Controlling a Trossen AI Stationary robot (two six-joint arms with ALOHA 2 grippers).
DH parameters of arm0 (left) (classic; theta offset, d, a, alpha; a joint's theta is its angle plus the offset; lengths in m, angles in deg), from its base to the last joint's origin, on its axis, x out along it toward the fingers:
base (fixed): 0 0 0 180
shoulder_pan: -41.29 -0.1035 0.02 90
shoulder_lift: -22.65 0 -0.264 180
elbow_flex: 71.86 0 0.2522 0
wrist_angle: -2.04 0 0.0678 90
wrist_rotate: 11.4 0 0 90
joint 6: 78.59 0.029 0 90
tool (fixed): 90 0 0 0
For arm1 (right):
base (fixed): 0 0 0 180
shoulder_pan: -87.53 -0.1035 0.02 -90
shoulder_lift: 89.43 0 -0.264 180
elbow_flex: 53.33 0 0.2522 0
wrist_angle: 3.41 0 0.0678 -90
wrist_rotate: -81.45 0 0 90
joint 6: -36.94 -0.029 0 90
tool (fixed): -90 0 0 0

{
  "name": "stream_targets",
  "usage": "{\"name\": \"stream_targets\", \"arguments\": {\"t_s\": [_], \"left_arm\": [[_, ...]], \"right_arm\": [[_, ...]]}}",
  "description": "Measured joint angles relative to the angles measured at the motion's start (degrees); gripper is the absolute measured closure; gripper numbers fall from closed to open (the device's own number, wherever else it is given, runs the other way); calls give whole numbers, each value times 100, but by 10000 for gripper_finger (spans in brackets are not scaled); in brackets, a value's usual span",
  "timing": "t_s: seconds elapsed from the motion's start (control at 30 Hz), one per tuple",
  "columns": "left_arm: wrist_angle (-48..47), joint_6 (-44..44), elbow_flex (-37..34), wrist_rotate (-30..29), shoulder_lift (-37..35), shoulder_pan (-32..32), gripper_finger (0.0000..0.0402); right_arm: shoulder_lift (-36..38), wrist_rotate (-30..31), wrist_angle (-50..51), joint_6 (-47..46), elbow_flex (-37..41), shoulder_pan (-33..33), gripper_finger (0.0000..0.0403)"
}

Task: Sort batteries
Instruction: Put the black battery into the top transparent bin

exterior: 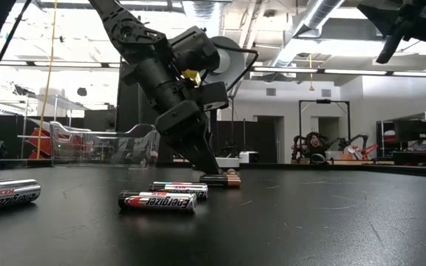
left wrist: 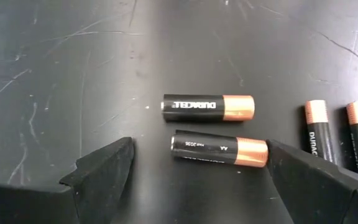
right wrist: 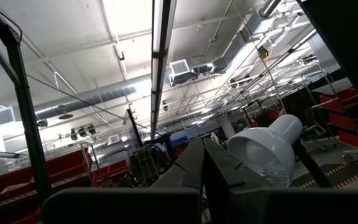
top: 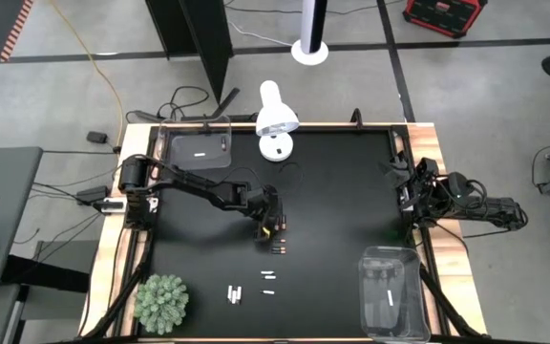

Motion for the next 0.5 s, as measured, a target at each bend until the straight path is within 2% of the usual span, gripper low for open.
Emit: {"name": "stream_targets", "arguments": {"t_s": [0.5], "left_arm": [[14,-73,0,64,-2,33,46]], "right_arm": [[1,0,-7,-2,-1,0,376]]}}
